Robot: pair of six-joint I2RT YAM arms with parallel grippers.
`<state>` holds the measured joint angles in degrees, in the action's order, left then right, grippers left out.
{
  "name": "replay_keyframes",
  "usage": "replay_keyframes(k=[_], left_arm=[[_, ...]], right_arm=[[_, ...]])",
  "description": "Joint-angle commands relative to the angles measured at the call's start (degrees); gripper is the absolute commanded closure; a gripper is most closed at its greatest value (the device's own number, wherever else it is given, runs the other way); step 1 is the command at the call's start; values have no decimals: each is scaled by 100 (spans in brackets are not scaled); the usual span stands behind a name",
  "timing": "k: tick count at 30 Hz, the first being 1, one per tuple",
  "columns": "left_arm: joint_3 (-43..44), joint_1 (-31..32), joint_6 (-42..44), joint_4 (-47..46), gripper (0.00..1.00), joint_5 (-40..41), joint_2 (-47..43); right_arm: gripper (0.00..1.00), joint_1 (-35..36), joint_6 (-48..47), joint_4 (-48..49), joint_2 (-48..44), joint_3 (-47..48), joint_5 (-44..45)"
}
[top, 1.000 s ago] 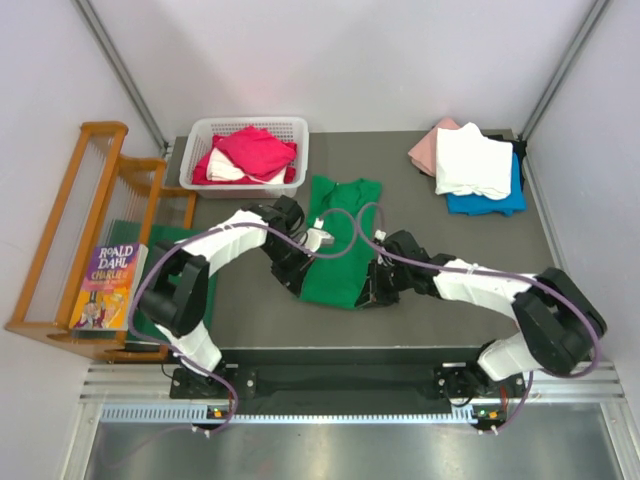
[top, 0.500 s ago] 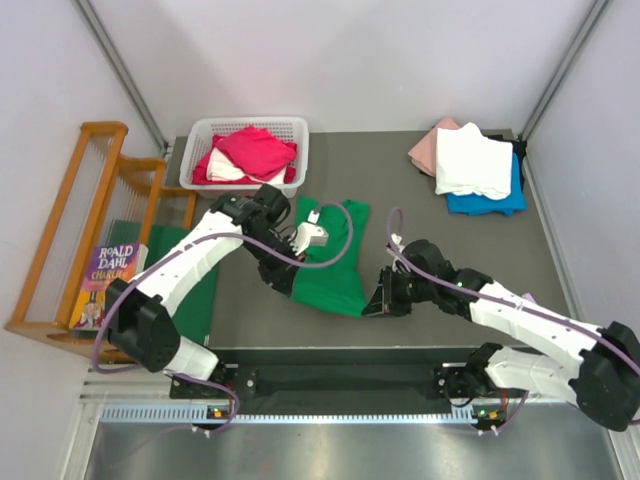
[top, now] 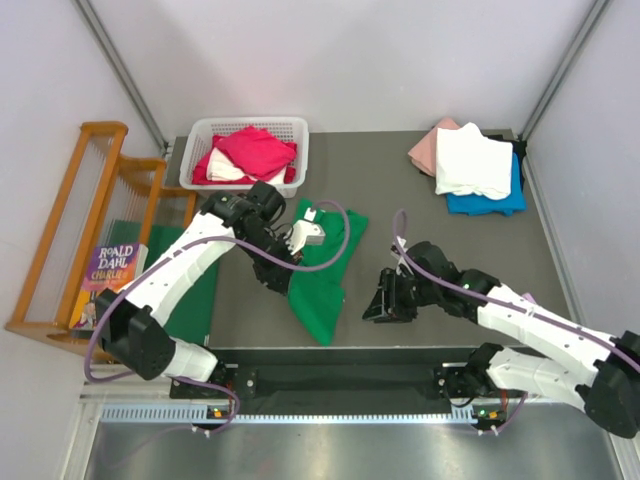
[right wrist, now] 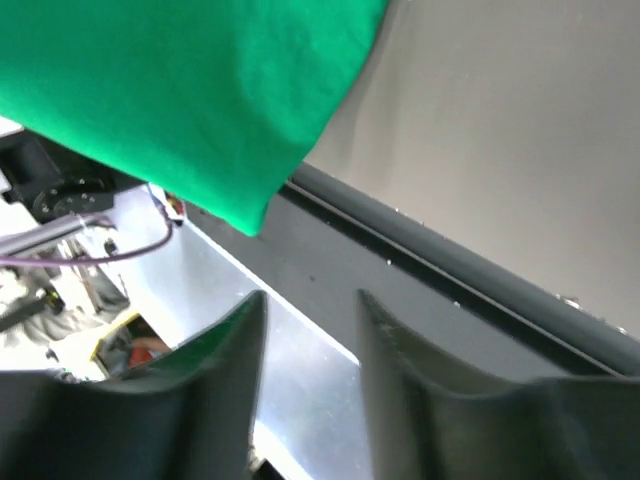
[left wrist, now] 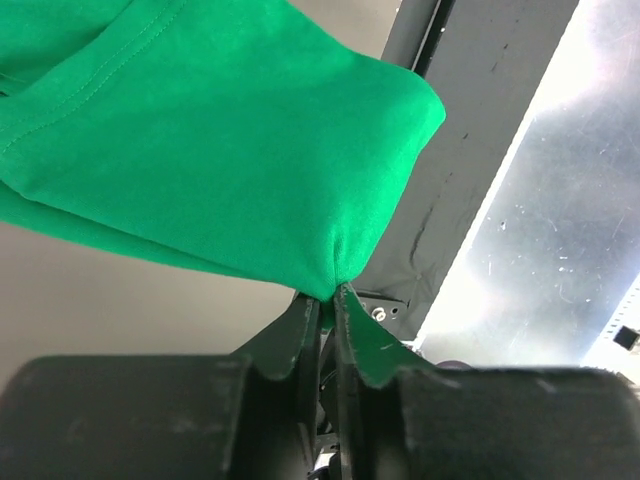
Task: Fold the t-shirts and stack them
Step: Fold the tshirt
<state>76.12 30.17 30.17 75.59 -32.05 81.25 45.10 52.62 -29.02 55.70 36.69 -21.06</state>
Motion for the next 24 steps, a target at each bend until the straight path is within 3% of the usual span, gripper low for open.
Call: replay_keyframes(k=[1, 2, 3, 4, 11, 16, 24], left_arm=[[18, 32, 111, 790, 76, -82, -49], [-26, 32, 164, 808, 72, -82, -22], [-62, 41, 190, 817, 30, -56, 4], [-175, 41, 260, 817, 3, 32, 109], [-317, 41, 410, 738, 1, 182, 435], [-124, 32, 288, 405, 1, 445, 435], [-158, 15, 191, 202, 1, 533, 339]], right_arm=[[50, 174, -59, 422, 467, 286, 6], [49, 183, -76, 510, 581, 269, -29], [49, 174, -94, 572, 834, 251, -47], [49, 183, -120, 659, 959, 269, -39], [51, -44, -709, 810, 2294, 1041, 14], [53, -607, -1209, 888, 3577, 2253, -319], [57, -1302, -1272, 1135, 5817, 4300, -1075]])
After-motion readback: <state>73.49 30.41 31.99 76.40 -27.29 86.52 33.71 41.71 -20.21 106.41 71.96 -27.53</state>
